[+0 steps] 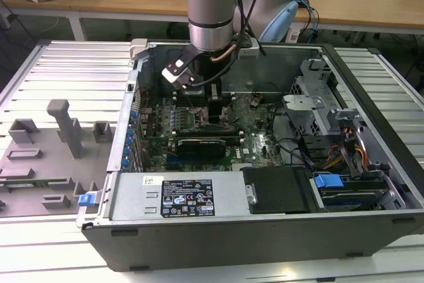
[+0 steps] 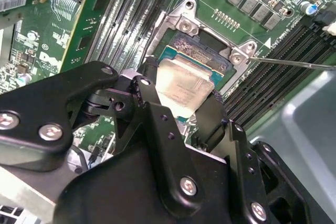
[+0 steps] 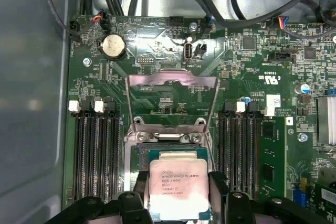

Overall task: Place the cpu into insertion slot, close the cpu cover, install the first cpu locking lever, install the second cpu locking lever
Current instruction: 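Place the cpu into insertion slot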

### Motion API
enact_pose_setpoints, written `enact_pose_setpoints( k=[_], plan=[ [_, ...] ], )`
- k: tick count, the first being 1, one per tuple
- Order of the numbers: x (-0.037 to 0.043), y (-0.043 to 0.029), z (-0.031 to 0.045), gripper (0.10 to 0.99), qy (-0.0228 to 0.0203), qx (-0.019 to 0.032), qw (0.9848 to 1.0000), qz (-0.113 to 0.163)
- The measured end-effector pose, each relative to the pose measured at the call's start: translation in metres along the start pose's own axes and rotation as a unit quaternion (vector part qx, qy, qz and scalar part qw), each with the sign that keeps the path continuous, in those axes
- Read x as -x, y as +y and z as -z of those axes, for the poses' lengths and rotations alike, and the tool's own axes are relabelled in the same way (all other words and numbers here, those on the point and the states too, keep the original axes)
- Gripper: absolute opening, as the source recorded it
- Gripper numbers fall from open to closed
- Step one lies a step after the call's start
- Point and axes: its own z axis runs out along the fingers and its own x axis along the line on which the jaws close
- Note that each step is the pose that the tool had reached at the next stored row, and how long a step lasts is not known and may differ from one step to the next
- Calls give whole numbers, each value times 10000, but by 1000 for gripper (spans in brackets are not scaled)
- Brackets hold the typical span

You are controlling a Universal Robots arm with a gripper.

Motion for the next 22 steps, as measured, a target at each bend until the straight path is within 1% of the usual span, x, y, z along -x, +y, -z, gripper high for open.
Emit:
enact_pose_setpoints(
  k=[2,3,8,11,13,20,22],
  plan=[
    [-19,-10,-14,541,-54,0,10000,5],
    [-25,-12,-30,541,-62,-1,10000,-4],
    [-34,-17,-68,541,-70,-6,9999,-90],
    [-49,-19,-84,541,-64,-6,9999,-107],
    [-55,-25,-99,541,-46,-6,9999,-118],
    [-59,-41,-161,541,-21,-8,9999,-134],
    [-59,-42,-171,541,-7,-8,9999,-138]
  ],
)
